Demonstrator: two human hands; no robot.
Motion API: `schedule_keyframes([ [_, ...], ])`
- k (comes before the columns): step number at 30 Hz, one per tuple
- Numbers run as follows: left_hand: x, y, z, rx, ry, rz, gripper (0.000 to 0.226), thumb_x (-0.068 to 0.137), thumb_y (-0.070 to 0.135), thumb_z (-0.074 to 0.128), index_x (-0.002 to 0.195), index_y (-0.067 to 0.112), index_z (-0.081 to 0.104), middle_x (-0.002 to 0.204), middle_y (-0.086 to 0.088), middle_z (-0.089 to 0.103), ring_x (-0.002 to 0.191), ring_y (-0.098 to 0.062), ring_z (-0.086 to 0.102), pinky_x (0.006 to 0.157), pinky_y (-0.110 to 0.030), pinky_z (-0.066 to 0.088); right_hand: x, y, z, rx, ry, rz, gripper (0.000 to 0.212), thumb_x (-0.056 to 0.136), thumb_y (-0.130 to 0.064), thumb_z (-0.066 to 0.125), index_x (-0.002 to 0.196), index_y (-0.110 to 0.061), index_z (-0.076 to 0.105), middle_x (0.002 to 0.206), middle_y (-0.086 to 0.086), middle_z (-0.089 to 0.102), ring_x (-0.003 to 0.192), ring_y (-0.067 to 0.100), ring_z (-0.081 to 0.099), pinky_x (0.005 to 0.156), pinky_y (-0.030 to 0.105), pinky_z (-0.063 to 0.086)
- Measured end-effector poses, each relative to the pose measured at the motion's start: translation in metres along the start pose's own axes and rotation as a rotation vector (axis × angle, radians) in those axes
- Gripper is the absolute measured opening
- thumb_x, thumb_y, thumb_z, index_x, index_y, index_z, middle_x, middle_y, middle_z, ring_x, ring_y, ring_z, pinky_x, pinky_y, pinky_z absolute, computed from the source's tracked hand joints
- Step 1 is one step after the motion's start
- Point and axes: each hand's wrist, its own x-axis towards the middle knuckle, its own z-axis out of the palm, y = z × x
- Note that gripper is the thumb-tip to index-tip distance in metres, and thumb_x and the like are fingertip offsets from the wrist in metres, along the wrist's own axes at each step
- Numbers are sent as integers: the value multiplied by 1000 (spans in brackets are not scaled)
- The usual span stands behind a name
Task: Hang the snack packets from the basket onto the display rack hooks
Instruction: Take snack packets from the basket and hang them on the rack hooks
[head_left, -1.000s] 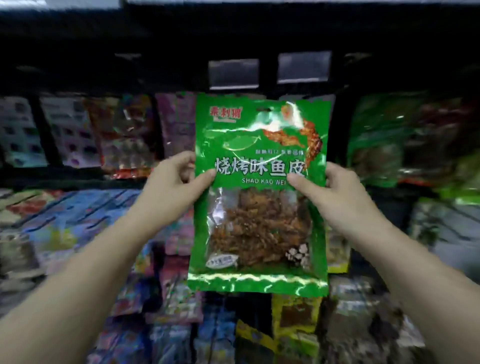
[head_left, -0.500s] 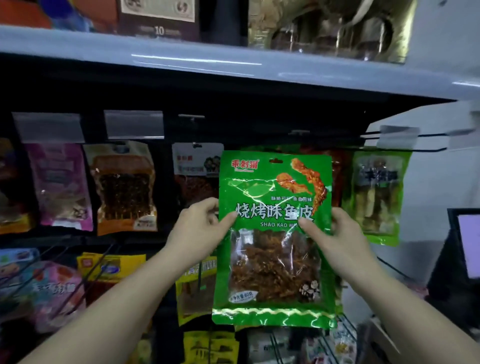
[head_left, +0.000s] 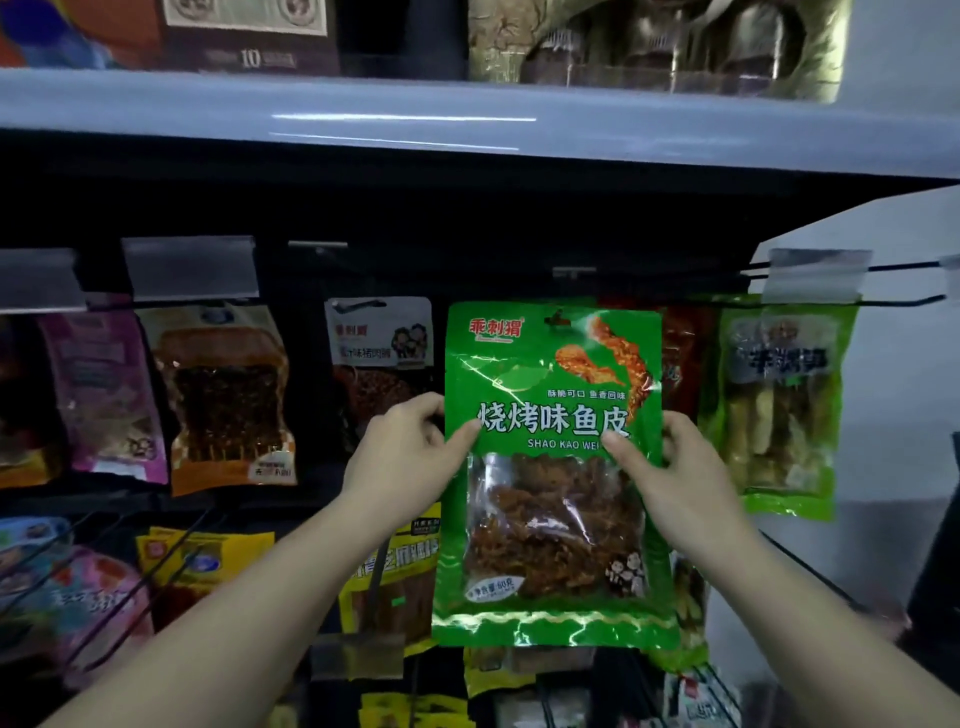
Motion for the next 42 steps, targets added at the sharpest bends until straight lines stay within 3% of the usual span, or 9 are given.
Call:
schedule_keyframes([
  [5, 4, -5, 5, 22, 5, -6, 15, 88, 43, 63, 89, 28, 66, 56, -3, 63, 56, -17, 61, 59, -38, 52, 12, 9, 5, -17, -23, -20, 25, 90, -41, 59, 107, -29, 45, 85, -25, 48, 72, -10, 43, 64, 14, 34],
  [9, 27, -15, 14, 59, 5, -49, 19, 89, 45, 61, 89, 27, 65, 60, -2, 66, 62, -16, 64, 63, -39, 55, 42, 15, 19, -25, -33, 10, 27, 90, -40, 60, 109, -23, 50, 91, -17, 56, 82, 6, 53, 76, 28, 40],
  [19, 104, -59, 49, 390, -4, -173, 43, 91, 57, 49, 112, 21, 59, 91, -5, 69, 88, -29, 66, 71, -37, 55, 127, 42, 74, -58, -10, 163, 61, 87, -43, 64, 131, -6, 42, 116, 12, 60, 107, 34, 58, 81, 32, 45],
  [23, 98, -71, 49, 487, -13, -83, 45, 91, 59, 47, 118, 24, 55, 96, -3, 69, 90, -28, 66, 72, -39, 56, 120, 49, 82, -75, 37, 188, 51, 86, -44, 65, 119, -11, 45, 100, 4, 60, 102, 33, 60, 83, 37, 48],
  [28, 28, -96, -10, 592, -129, -58, 35, 91, 59, 46, 115, 36, 54, 98, 5, 71, 94, -24, 66, 69, -33, 53, 57, 20, 93, -166, 297, 168, 82, 78, -31, 77, 141, 0, 34, 146, 22, 31, 136, 35, 29, 111, 36, 24],
  [30, -19, -115, -48, 715, -156, -41, 35, 93, 59, 41, 116, 35, 53, 101, 5, 70, 96, -24, 66, 68, -31, 50, 14, 0, 111, -220, 207, 65, 67, 80, -33, 76, 134, -7, 45, 149, 16, 25, 138, 33, 24, 111, 35, 22],
  [32, -73, -142, -92, 883, -144, -38, 35, 92, 56, 46, 110, 29, 57, 100, 2, 70, 92, -23, 68, 62, -28, 45, -29, -23, 143, -325, 12, -137, 51, 79, -43, 65, 117, -9, 58, 139, 16, 40, 130, 35, 34, 107, 38, 26],
  [36, -195, -219, -198, 1093, -113, -171, 25, 71, 47, 71, 75, 23, 68, 56, 0, 64, 39, -24, 60, 35, -22, 40, -115, -77, 250, -417, -336, -503, 44, 83, -43, 47, 96, -6, 67, 99, 13, 67, 95, 36, 59, 85, 40, 45],
  [42, -392, -341, -324, 1050, -387, -735, 33, 95, 50, 44, 110, 25, 58, 102, -3, 71, 91, -32, 70, 70, -34, 52, -274, -127, 451, -355, -721, -881, 23, 84, -31, 56, 78, -10, 64, 73, 6, 63, 72, 29, 60, 63, 36, 52],
])
